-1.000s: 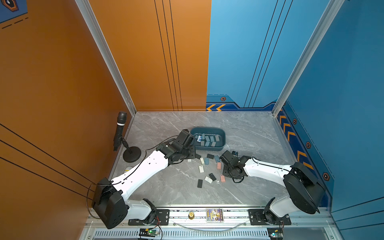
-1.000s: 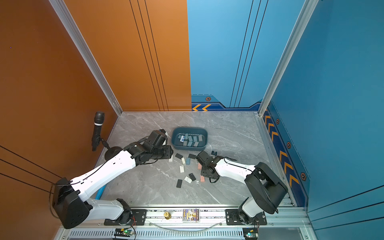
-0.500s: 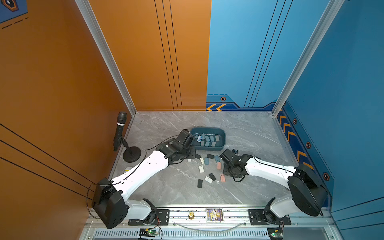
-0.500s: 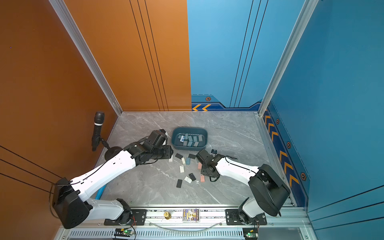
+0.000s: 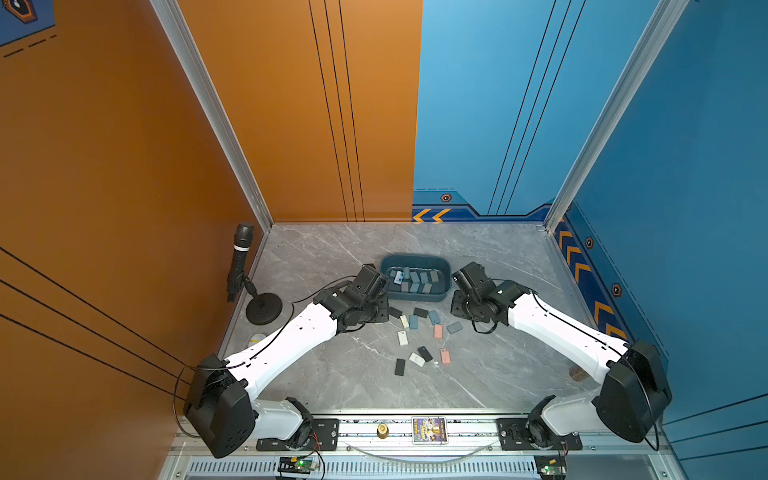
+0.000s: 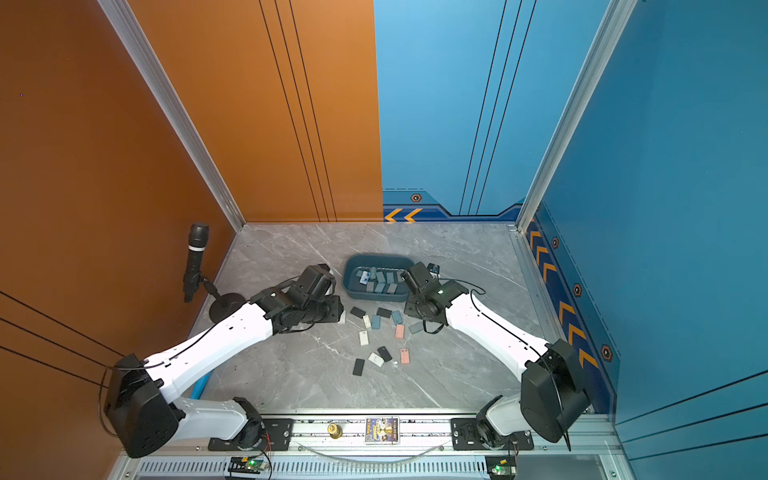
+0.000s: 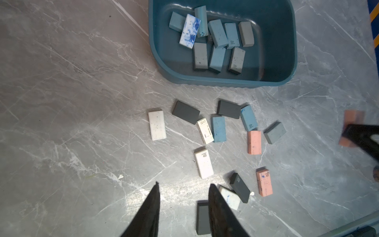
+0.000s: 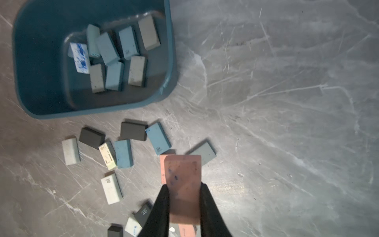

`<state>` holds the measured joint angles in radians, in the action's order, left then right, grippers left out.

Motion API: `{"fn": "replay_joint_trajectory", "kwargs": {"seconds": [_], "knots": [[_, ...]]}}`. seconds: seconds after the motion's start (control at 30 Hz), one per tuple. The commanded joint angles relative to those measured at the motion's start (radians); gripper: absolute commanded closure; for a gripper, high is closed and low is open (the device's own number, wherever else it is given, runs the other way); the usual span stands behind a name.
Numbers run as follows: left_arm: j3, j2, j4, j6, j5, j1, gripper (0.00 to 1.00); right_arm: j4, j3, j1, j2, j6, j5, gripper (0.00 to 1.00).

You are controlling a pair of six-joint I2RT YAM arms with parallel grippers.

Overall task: Put the eraser in the storage box
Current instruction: Pick up the eraser from the center of the board, then place the eraser in the storage box.

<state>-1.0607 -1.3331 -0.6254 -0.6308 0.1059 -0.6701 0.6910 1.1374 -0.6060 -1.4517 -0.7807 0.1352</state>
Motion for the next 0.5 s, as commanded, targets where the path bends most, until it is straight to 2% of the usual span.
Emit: {"fn": "replay_joint_trajectory", "kwargs": {"seconds": [0.0, 0.3, 0.47], "knots": [[0.021, 0.035, -0.033, -0.012, 0.036, 0.0, 0.6, 0.048, 0.086, 0.023, -0.075, 0.086, 0.01, 0.77], [0.024, 0.083, -0.086, -0.009, 0.071, 0.027, 0.59, 0.064, 0.335, 0.056, -0.339, 0.164, -0.04, 0.77], [0.078, 0.104, -0.099, -0.016, 0.061, 0.041, 0.59, 0.07, 0.455, 0.074, -0.479, 0.188, -0.076, 0.78]]}}
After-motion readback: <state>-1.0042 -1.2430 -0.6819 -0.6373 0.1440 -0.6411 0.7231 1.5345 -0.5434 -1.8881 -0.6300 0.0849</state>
